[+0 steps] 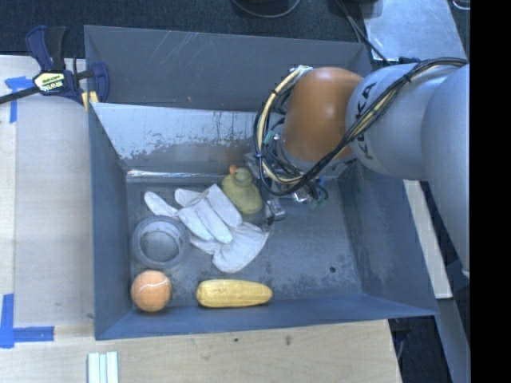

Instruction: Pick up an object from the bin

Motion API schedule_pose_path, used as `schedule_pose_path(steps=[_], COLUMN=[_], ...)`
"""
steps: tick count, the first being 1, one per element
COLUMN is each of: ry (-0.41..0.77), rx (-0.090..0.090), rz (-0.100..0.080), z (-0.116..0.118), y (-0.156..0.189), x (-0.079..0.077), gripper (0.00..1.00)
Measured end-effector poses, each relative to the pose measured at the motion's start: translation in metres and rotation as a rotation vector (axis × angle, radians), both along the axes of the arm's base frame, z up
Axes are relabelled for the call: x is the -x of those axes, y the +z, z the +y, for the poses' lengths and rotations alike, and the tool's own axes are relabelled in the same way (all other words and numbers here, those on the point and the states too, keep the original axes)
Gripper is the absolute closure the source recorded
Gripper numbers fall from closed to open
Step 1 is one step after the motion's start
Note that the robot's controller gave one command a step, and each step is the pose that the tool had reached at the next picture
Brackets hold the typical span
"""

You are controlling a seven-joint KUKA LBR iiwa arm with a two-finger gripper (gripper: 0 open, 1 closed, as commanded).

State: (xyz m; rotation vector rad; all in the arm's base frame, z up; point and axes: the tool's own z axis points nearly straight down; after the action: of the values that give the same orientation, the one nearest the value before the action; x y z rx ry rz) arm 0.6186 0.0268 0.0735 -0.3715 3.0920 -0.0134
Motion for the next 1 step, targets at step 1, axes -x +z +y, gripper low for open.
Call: schedule_pose_path(steps=[1], ry=[0.004], rx=[0.001], rz=[-0.002], z=[0.0023], y=[-0.0001], x=[-0.0013], gripper=[0.0])
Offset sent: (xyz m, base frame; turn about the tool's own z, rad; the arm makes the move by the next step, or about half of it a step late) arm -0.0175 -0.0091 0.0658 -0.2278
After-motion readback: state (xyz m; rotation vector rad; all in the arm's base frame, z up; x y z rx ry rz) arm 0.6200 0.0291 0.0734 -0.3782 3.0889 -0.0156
